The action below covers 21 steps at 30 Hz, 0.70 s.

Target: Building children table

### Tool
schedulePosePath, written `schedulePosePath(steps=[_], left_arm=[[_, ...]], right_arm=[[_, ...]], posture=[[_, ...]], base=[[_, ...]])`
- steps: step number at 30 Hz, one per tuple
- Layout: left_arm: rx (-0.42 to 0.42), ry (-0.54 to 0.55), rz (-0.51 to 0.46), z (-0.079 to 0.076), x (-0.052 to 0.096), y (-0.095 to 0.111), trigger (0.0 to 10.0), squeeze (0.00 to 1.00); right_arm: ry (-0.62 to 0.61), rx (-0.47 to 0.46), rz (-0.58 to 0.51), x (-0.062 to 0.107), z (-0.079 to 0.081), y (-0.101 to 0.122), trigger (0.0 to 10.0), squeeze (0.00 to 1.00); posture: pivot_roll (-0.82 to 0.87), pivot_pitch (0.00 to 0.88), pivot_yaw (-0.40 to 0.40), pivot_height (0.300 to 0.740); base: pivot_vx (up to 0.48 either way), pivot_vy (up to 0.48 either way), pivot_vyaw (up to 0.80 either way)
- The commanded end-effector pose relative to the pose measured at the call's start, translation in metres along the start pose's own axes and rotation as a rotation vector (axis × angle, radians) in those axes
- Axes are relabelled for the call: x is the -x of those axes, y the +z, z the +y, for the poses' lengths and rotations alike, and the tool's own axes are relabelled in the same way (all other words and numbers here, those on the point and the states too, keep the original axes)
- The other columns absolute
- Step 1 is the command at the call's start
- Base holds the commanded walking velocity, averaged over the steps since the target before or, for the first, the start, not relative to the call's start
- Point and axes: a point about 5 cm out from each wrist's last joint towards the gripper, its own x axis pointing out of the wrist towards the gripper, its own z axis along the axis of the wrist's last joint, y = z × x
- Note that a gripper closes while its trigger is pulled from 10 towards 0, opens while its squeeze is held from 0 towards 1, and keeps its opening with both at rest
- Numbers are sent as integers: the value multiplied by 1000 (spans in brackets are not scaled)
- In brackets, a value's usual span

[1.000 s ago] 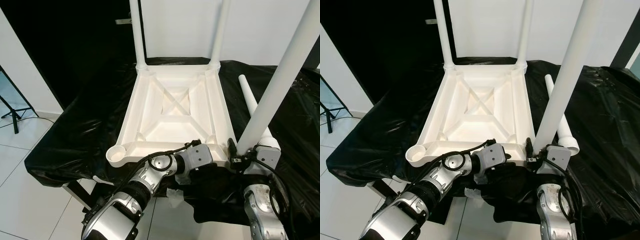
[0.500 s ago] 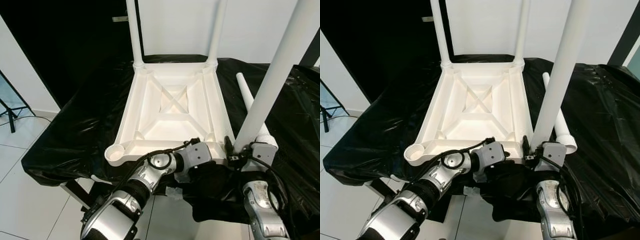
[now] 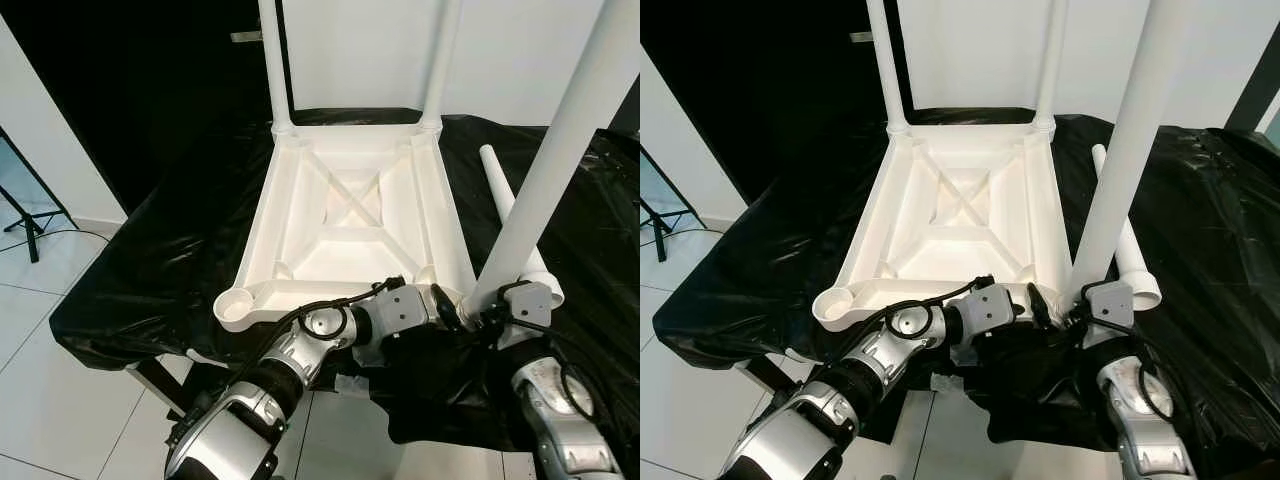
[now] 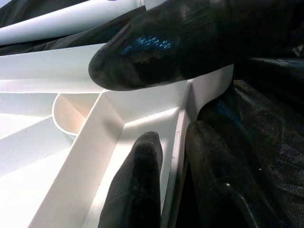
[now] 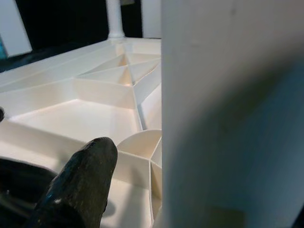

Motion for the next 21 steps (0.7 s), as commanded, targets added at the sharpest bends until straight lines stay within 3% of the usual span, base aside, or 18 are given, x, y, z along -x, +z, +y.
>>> schedulePosePath(steps=[1,2,3,4,5,6,7,8,10,16,21], left_arm=[[90,-70,147,-24,4,-36,10000,0],[89,-71,148,-24,4,-37,10000,0],[88,-71,149,-24,4,-37,10000,0],[88,-71,149,-24,4,-37,10000,0],[87,-71,149,-23,4,-36,10000,0],[87,-70,149,-23,4,-36,10000,0],[87,-70,149,-23,4,-36,10000,0],[86,-70,148,-23,4,-36,10000,0],[85,-71,146,-23,3,-35,10000,0],[86,-74,148,-24,3,-36,10000,0],[86,-74,152,-24,4,-37,10000,0]], right_arm=[[36,-9,6,1,2,1,10000,0],[44,-1,22,3,-2,0,8745,0],[53,3,38,4,-5,-2,5412,0],[53,3,38,4,-5,-2,5412,0],[64,2,53,6,-7,-4,3529,0],[79,-2,62,8,-8,-4,627,0],[79,-2,62,8,-8,-4,627,0],[110,-3,82,10,-7,-6,0,0],[207,-21,144,18,-2,-11,0,0],[226,-25,159,20,-1,-12,0,0],[182,-62,189,19,10,-19,0,0]], posture=[[100,0,27,740],[100,0,27,740],[99,0,27,740],[99,0,27,740],[98,0,26,740],[98,0,26,740],[98,0,26,740],[97,0,26,740],[96,0,26,740],[98,0,26,740],[105,0,24,740]], base=[[0,0,0],[0,0,0],[0,0,0],[0,0,0],[0,0,0],[0,0,0],[0,0,0],[0,0,0],[0,0,0],[0,0,0],[0,0,0]])
